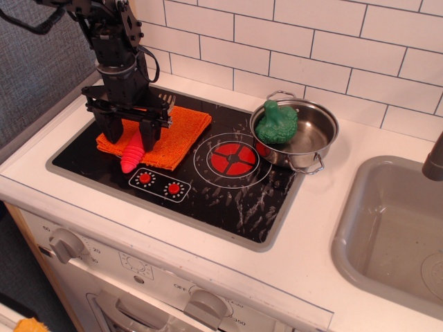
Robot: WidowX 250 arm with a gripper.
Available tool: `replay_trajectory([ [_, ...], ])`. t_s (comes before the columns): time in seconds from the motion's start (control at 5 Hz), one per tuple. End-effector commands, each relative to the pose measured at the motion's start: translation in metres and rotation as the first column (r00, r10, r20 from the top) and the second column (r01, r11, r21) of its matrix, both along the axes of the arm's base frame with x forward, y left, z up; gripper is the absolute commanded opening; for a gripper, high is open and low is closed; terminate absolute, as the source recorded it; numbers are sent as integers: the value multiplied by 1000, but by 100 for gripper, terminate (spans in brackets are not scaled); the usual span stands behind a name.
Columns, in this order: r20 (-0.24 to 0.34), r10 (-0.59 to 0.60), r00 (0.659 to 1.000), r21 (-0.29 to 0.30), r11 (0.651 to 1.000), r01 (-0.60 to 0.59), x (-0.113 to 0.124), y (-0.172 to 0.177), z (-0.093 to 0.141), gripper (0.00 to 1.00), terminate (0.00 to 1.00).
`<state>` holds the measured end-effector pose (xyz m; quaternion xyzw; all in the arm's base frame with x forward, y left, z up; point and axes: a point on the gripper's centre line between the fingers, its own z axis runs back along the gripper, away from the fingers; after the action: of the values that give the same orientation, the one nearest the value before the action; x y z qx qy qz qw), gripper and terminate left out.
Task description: Move the red fork to the right of the red cloth
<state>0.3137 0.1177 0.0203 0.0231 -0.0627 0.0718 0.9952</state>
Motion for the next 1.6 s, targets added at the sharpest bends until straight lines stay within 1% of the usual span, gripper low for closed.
replay_trajectory([
  [0.0, 24, -17, 1000, 11, 1000, 16, 3, -1, 8, 0, 0],
  [0.2, 24, -19, 1000, 13, 1000, 19, 4, -2, 8, 0, 0],
  [0.4, 81, -14, 997, 20, 1000, 12, 4, -2, 33, 0, 0],
  [0.6, 175, -34, 984, 47, 999, 26, 6, -9, 71, 0, 0],
  [0.8, 181, -80, 980, 35, 997, 75, 1, -32, 80, 0, 0],
  [1.0, 123, -129, 984, -9, 991, 132, -3, -58, 65, 0, 0],
  [1.2, 57, -173, 983, -49, 983, 176, -3, -85, 45, 0, 0],
  [1.4, 5, -193, 981, -52, 980, 193, 3, -101, 31, 0, 0],
])
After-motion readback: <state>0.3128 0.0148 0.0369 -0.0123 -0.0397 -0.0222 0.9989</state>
